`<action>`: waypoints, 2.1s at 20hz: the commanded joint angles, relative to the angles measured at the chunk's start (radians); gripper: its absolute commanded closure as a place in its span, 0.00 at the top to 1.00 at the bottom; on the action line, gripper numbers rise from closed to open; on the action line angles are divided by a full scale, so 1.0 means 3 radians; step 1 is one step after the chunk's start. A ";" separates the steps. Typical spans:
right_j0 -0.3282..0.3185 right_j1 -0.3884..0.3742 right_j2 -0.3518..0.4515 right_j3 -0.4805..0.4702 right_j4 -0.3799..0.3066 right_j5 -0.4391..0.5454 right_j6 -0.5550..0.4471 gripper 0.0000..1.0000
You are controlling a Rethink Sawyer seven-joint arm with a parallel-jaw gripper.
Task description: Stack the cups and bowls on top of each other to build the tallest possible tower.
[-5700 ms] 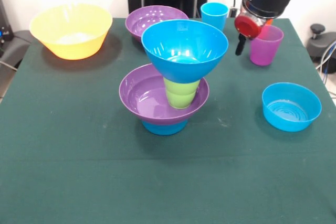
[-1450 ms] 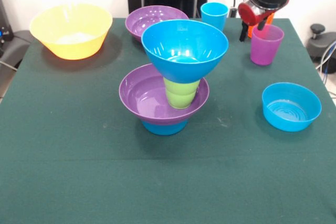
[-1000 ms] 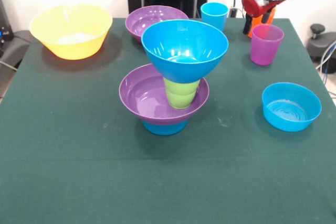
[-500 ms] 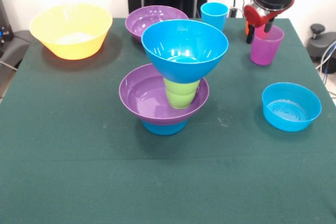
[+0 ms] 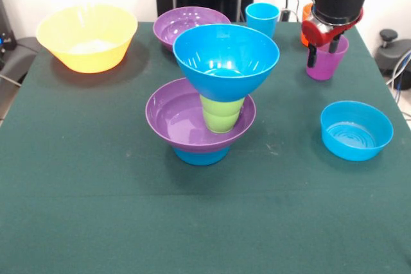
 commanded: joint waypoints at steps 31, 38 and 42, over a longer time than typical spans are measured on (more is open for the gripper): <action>0.0141 0.0230 -0.0102 -0.0103 -0.0086 0.0163 0.0169 0.00; 0.0139 -0.0071 -0.0116 0.0016 -0.0059 0.0213 0.0202 0.00; 0.0023 -0.0583 -0.0011 0.0252 0.0103 0.0255 0.0205 0.00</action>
